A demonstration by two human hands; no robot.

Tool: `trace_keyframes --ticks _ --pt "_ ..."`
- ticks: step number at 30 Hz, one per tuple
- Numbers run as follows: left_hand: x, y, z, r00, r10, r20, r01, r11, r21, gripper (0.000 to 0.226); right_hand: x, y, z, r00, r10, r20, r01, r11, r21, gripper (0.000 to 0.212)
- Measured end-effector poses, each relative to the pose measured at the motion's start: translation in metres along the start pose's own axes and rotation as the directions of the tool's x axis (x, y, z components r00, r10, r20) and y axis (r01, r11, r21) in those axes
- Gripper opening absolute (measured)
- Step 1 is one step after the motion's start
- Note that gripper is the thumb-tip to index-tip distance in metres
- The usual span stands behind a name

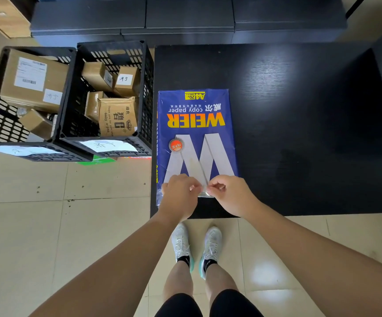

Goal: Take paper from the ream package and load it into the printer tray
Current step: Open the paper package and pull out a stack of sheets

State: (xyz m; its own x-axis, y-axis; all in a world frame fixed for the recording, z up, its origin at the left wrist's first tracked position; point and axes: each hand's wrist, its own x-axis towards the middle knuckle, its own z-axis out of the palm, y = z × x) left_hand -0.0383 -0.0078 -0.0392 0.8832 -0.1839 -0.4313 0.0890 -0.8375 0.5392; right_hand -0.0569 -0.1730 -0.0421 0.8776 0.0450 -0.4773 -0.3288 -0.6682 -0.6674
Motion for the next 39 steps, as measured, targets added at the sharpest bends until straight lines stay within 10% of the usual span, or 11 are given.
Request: trace_keyframes --ticks 29,39 --pt "-0.031 -0.015 0.044 0.977 -0.199 -0.078 0.184 0.97 -0.161 0.019 -0.025 0.016 0.063 0.947 0.22 -0.233 -0.228 0.974 -0.008 0.009" --pt "-0.034 -0.003 0.034 0.969 -0.134 -0.207 0.089 0.973 -0.213 0.016 -0.042 0.026 0.038 0.886 0.308 -0.347 -0.236 0.943 0.236 0.01"
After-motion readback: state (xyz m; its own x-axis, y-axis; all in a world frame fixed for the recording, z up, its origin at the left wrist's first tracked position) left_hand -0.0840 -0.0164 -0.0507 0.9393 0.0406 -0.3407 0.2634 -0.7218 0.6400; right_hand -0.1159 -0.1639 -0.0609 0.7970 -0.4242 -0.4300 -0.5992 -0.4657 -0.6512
